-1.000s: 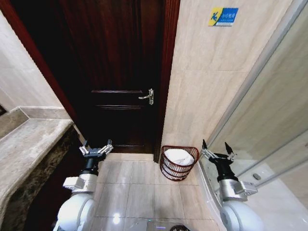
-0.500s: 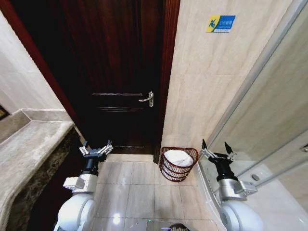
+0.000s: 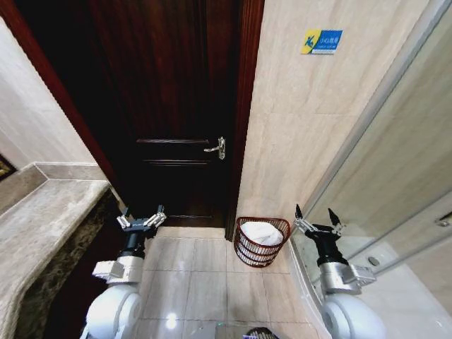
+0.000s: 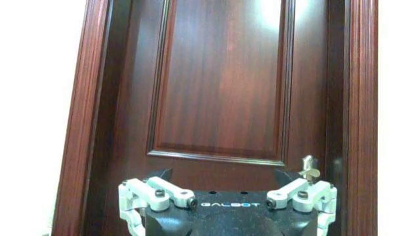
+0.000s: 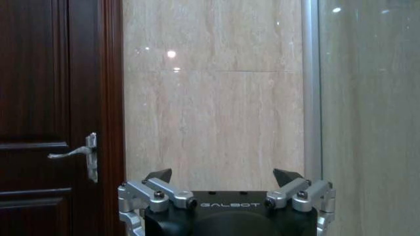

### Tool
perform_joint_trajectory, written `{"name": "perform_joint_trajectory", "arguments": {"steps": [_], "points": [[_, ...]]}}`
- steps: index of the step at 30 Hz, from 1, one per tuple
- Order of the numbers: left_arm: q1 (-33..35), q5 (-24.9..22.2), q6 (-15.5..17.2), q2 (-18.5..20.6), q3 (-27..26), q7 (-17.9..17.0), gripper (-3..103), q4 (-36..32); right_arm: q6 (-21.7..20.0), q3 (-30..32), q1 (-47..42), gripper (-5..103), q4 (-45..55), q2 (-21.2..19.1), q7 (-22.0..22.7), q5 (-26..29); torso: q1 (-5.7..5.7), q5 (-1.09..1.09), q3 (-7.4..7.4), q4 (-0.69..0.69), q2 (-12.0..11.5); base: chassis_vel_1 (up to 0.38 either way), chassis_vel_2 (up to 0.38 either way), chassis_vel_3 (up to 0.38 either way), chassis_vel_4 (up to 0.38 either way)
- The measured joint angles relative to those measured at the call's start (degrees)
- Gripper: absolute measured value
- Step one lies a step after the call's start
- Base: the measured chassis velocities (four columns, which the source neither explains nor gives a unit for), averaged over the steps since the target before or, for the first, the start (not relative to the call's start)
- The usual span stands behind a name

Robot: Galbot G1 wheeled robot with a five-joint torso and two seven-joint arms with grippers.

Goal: Discard the used towel into the hamper.

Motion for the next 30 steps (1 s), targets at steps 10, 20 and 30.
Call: {"name": "perform_joint_trajectory", "arguments": {"steps": [10,20,30], "points": [[-0.1,0.7,-0.6,0.0,0.2,0.1,100,0.1,-0.2,0.1,-0.3,100,0.3,-0.1,0.2,0.1,-0.13,0.00,-0.16,0.00,-0.3,0.000,0.000,0.000,0.000],[0.0,0.6,-0.7,0.3,-0.2,0.1,100,0.1,-3.0,-0.1,-0.6,100,1.3,0.4,-0.4,0.0,-0.24,0.00,-0.30,0.00,-0.6,0.000,0.000,0.000,0.000],[-0.9,-0.4,-0.7,-1.2,-0.5,0.1,100,1.3,-2.5,-0.6,-1.5,100,0.4,0.7,-0.2,-1.0,-0.31,-0.01,-0.38,0.00,-0.7,0.036,-0.027,-0.030,0.039]]}}
